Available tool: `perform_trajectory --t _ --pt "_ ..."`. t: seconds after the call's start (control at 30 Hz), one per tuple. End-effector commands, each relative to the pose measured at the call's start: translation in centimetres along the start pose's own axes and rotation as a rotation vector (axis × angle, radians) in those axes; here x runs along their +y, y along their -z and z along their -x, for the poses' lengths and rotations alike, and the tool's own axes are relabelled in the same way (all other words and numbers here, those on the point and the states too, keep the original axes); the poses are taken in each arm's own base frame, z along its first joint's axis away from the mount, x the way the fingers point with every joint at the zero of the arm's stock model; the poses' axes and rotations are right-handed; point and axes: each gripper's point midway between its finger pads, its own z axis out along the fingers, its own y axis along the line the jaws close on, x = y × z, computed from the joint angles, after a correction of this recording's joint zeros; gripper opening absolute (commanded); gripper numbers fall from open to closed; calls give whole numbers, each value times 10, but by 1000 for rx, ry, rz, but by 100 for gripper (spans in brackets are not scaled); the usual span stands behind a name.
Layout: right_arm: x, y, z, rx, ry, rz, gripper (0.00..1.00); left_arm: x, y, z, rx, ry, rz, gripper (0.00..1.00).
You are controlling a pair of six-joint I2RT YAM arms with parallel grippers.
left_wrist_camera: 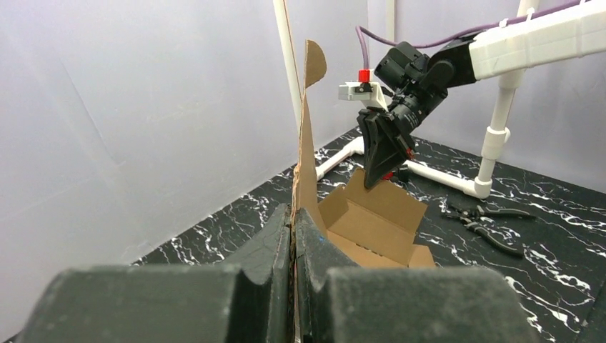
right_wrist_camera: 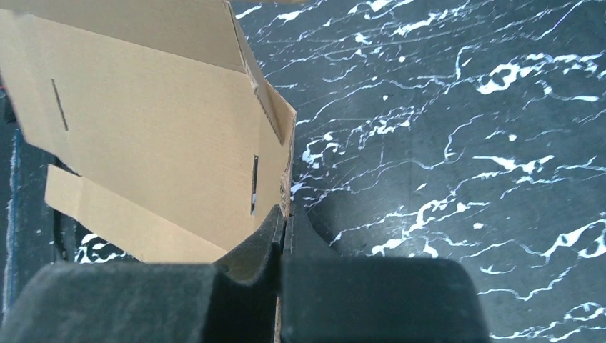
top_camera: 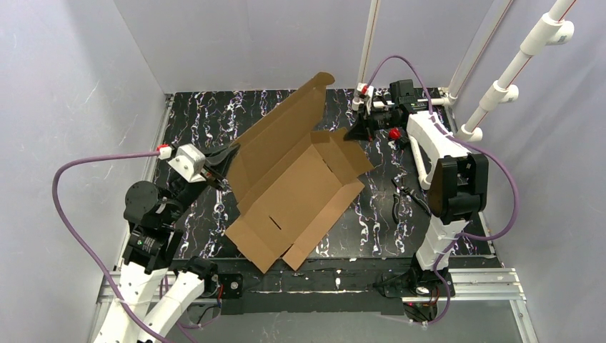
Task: Fold the paper box
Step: Fold the paper box at the center of the board.
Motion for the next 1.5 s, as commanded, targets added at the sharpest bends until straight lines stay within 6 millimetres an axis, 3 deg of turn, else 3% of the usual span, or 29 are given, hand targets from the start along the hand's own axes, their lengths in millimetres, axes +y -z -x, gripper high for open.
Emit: perform_trajectory --t 0.0,0.4,0.6,0.87,1.07,1.23,1.3,1.47 --pt "-4 5 43 -106 116 -14 1 4 1 24 -33 -45 7 0" --pt "-10 -10 65 -200 200 -37 1 5 -31 39 -14 -126 -85 0" --pt "-8 -15 65 -244 259 4 1 8 -33 37 7 -214 -99 0" --pt "-14 -19 42 -187 325 -11 1 -10 -35 37 -5 -199 -202 0" --pt "-6 -18 17 -142 353 -17 1 -32 -18 28 7 -155 -294 0" --pt "-5 -20 0 -118 332 -24 1 -34 -4 17 2 -119 -255 0" --pt "-6 -21 -3 -112 297 -31 14 -30 -3 13 4 -114 -223 0" --pt "-5 -18 -8 -85 156 -73 54 -4 -4 2 38 -115 -69 0"
